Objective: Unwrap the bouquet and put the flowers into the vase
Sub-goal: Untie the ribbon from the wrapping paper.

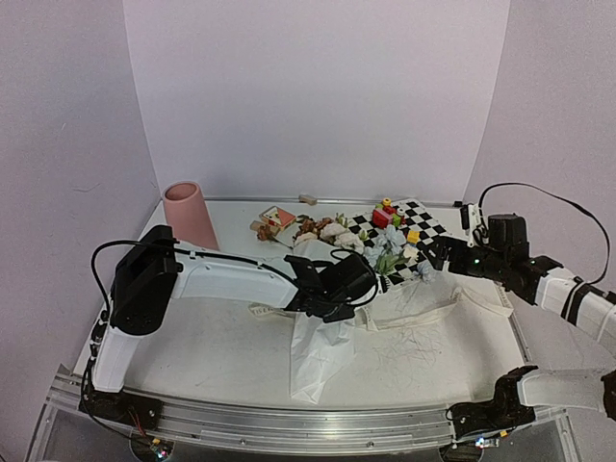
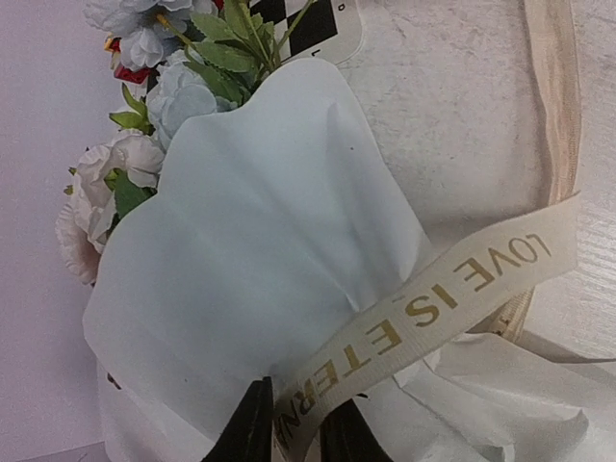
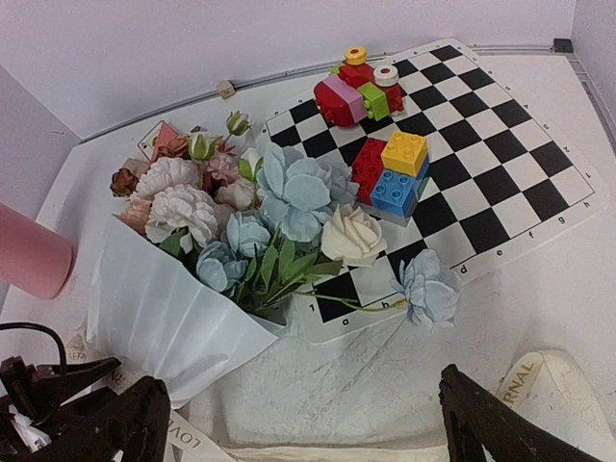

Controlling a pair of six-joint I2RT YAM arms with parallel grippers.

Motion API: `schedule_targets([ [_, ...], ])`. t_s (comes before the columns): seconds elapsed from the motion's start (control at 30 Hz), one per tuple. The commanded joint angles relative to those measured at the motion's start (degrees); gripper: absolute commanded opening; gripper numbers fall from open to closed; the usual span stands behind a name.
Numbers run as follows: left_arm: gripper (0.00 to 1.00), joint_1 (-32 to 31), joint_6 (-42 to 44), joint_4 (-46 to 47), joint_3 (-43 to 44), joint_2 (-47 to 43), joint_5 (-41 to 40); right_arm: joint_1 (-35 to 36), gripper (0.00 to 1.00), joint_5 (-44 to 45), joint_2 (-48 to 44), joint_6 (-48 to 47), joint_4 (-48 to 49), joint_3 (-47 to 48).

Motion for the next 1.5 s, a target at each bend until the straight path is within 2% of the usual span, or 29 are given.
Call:
schedule_targets([
  [0.0, 0.16, 0.12, -0.4, -0.27, 3.11, 0.75, -3.8, 0.16, 0.98, -1.26, 0.48, -0.42, 2.05, -0.26],
  [0.27, 0.0, 0.13, -1.62, -0.34, 2.4, 0.42, -6.21, 0.17, 0.98, -1.5, 0.53, -0.24, 2.11, 0.16],
  [0.67, 0.0, 0.25, -14.6, -0.38, -1.52, -10.08, -12.33, 0.14, 0.98, -4.84, 1.72, 1.13, 2.65, 0.84],
  [0.83, 0.0, 1.15, -23.86, -3.37, -6.13, -15.15, -16.38, 0.14, 0.98, -6.87, 2.48, 1.9, 3.01, 0.46],
  [1.13, 0.0, 4.35, -43.45, -8.07, -19.05, -27.94, -15.2, 0.25, 0.98, -11.5, 4.67, 3.49, 3.93, 0.22],
  [1.47, 0.06, 9.8, -58.0, -8.91, -36.26, -45.09, -13.63, 1.35, 0.98, -15.23, 7.04, 6.91, 6.06, -1.24],
])
